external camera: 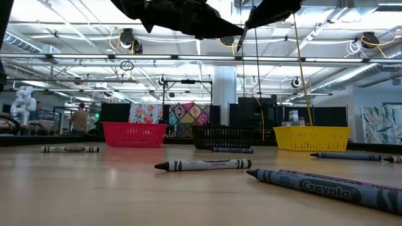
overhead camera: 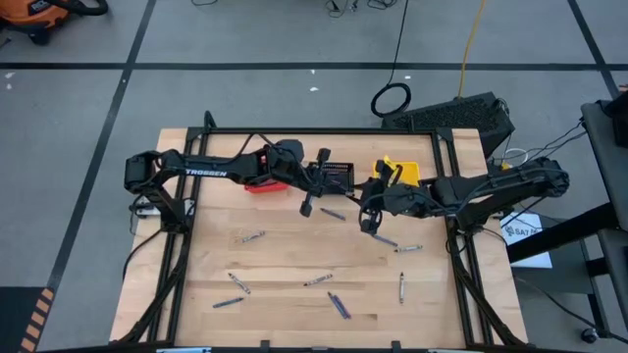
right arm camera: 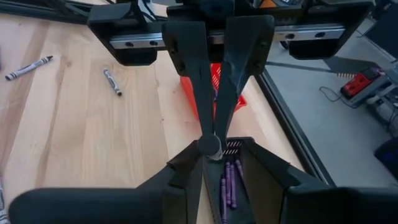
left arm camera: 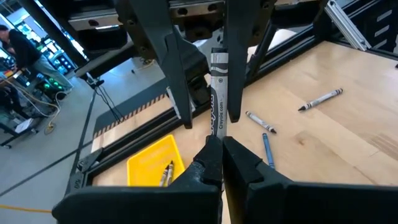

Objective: Sort crayons
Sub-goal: Put the black crayon into the yellow bin

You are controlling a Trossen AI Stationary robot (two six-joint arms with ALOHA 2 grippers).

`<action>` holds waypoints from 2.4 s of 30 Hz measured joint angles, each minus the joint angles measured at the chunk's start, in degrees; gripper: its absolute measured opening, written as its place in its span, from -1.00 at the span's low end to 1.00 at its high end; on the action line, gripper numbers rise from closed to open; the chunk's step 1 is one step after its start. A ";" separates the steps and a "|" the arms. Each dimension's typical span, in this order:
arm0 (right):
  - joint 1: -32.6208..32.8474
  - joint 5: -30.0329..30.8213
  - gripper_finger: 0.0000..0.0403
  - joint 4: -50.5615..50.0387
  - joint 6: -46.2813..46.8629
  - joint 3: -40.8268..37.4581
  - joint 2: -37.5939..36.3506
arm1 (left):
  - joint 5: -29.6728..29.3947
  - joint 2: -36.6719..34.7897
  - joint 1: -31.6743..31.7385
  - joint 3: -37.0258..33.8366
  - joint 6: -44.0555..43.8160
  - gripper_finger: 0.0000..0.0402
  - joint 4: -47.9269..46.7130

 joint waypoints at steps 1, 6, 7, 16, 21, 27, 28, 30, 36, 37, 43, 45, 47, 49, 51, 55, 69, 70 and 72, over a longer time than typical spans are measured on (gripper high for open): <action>-0.01 0.01 -0.51 0.00 -0.16 0.00 0.00 | 0.00 0.00 0.00 0.00 0.00 -1.00 0.01; -0.01 0.09 -0.57 0.06 -0.34 0.00 0.00 | -0.04 0.00 0.02 0.00 0.00 -1.00 0.01; -0.02 0.09 -0.61 0.14 -0.34 -0.01 0.00 | -0.05 0.00 0.02 0.00 0.00 -1.00 0.01; -0.02 -0.03 -0.94 0.30 -0.41 -0.01 0.06 | -0.18 0.00 0.28 0.02 0.02 -1.00 0.01; -0.04 0.26 -0.98 0.33 -0.37 -0.01 0.09 | -1.31 -0.01 0.68 0.02 0.00 -1.00 0.01; -0.08 0.80 -0.99 0.31 -0.36 -0.01 0.11 | -3.31 -0.04 0.63 0.04 0.02 -1.00 0.01; -0.08 1.06 -0.99 0.31 -0.34 -0.01 0.11 | -3.41 -0.04 0.63 0.04 0.02 -1.00 0.01; -0.06 2.36 -0.99 0.20 -0.34 -0.01 0.13 | -3.82 -0.04 0.67 0.04 0.04 -1.00 0.02; -0.83 3.06 -1.00 -0.82 0.58 -0.01 0.12 | -4.33 -0.04 0.80 0.04 0.50 -1.00 -0.03; -1.06 3.13 -1.00 -1.36 1.20 -0.01 0.13 | -4.31 -0.04 0.76 0.04 0.52 -1.00 -0.05; -2.82 6.32 -1.00 -7.57 7.24 -0.01 0.13 | -4.24 -0.04 0.90 0.04 0.57 -1.00 -0.15; -3.87 6.38 -1.00 -10.71 9.56 -0.01 0.11 | -4.17 -0.04 0.92 0.04 0.59 -1.00 -0.30; -5.03 6.40 -1.00 -13.10 12.13 -0.01 0.12 | -4.11 -0.04 0.94 0.04 0.59 -1.00 -0.28; -6.28 6.53 -1.00 -15.18 14.64 -0.01 0.11 | -4.17 -0.04 0.92 0.04 0.61 -1.00 -0.31; -7.59 6.51 -1.00 -16.94 17.07 -0.01 0.12 | -4.61 -0.04 0.94 0.04 0.65 -1.00 -0.77; -10.30 6.27 -1.00 -20.40 20.89 -0.01 0.11 | -4.76 -0.04 0.94 0.04 0.63 -1.00 -2.36; -20.31 -5.57 -1.00 -33.80 23.18 -0.01 5.54 | -16.40 -0.04 0.37 0.04 0.07 -1.00 -3.13; -20.93 -6.11 -1.00 -34.18 22.73 -0.01 6.40 | -17.83 -0.04 0.38 0.04 0.07 -1.00 -3.31; -22.16 -7.42 -1.00 -35.16 21.51 -0.01 7.96 | -20.16 -0.04 0.39 0.04 0.09 -1.00 -3.97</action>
